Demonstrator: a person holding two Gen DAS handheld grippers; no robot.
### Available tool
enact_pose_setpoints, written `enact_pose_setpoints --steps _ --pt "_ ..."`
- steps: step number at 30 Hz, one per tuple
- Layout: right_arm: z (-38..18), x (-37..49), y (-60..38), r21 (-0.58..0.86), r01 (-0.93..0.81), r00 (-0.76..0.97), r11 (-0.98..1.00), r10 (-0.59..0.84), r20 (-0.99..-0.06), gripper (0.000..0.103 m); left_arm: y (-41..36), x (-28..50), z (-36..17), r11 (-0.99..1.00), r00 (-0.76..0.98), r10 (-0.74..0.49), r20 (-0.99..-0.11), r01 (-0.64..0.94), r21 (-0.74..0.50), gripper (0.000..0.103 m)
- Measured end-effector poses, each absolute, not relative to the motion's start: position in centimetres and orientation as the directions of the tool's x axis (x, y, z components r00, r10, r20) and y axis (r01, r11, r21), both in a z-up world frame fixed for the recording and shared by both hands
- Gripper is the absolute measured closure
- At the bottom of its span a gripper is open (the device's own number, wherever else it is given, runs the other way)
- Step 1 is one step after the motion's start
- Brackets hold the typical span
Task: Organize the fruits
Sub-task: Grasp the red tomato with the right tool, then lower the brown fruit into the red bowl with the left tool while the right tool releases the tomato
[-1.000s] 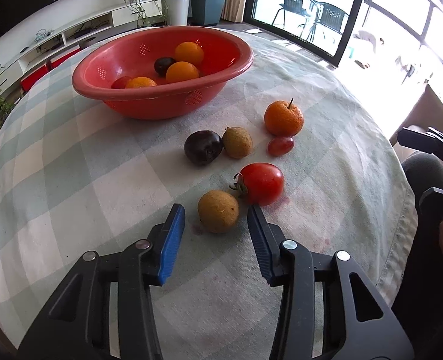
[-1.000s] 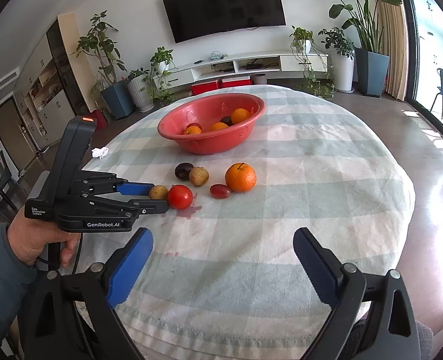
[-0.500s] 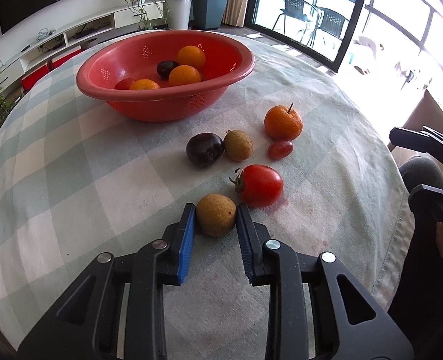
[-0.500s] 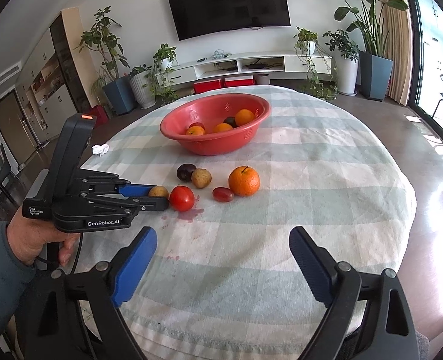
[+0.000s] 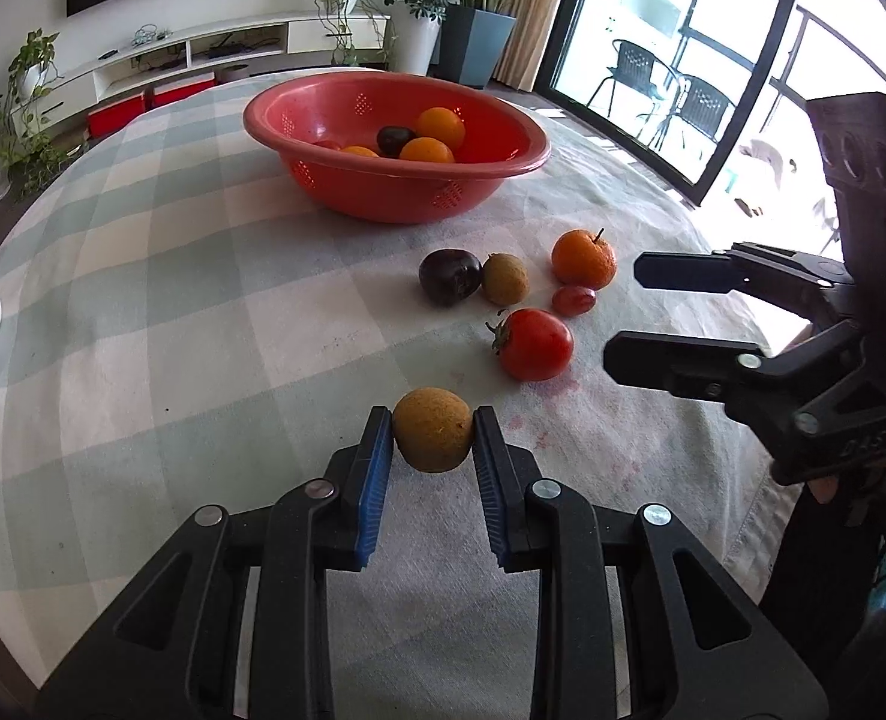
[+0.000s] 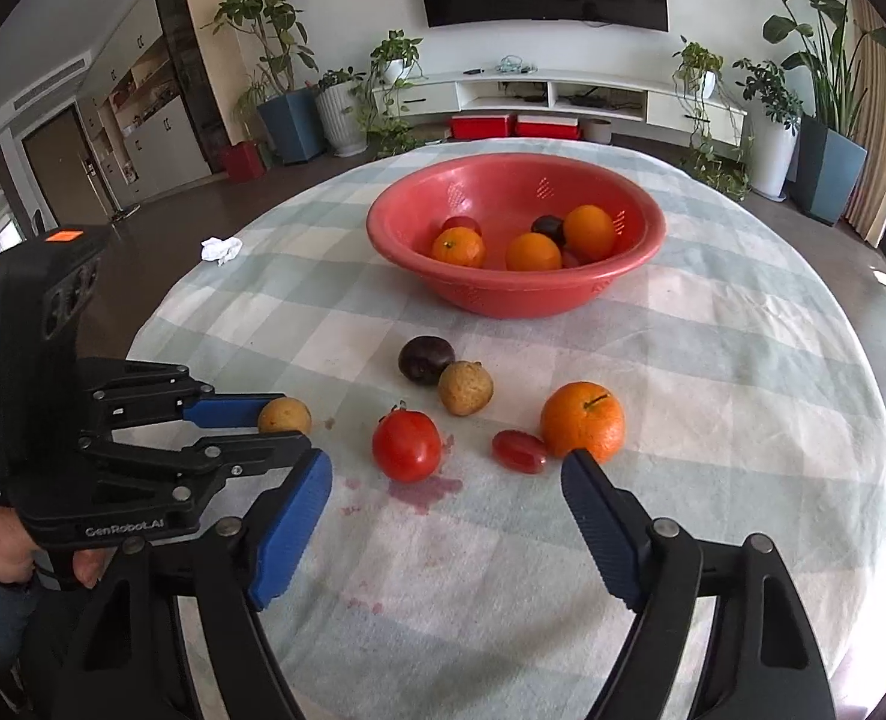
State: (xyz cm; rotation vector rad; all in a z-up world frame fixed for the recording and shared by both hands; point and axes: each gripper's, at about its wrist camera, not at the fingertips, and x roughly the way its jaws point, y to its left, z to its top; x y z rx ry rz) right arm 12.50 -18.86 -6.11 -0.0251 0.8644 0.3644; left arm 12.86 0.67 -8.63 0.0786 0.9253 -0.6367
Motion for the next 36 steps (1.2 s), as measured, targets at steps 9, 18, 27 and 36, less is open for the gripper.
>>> enact_pose_setpoints --steps 9,18,27,36 --pt "-7.8 14.4 -16.2 0.08 -0.392 0.532 0.916 0.297 -0.793 0.038 1.5 12.4 -8.4 0.823 0.449 -0.489 -0.748 0.521 -0.225 0.078" --pt "-9.0 15.2 -15.6 0.069 -0.407 0.496 0.911 0.283 -0.821 0.051 1.7 12.6 -8.6 0.825 0.45 -0.494 -0.744 0.513 -0.237 0.078" --pt "-9.0 15.3 -15.3 0.032 -0.426 0.504 0.904 0.267 -0.822 0.068 1.8 12.7 -8.9 0.828 0.45 -0.49 -0.746 0.509 -0.237 0.078" --pt "-8.0 14.1 -15.7 0.061 -0.421 0.515 0.905 0.294 -0.805 0.069 1.6 12.7 -8.5 0.833 0.463 -0.485 -0.742 0.504 -0.229 0.078"
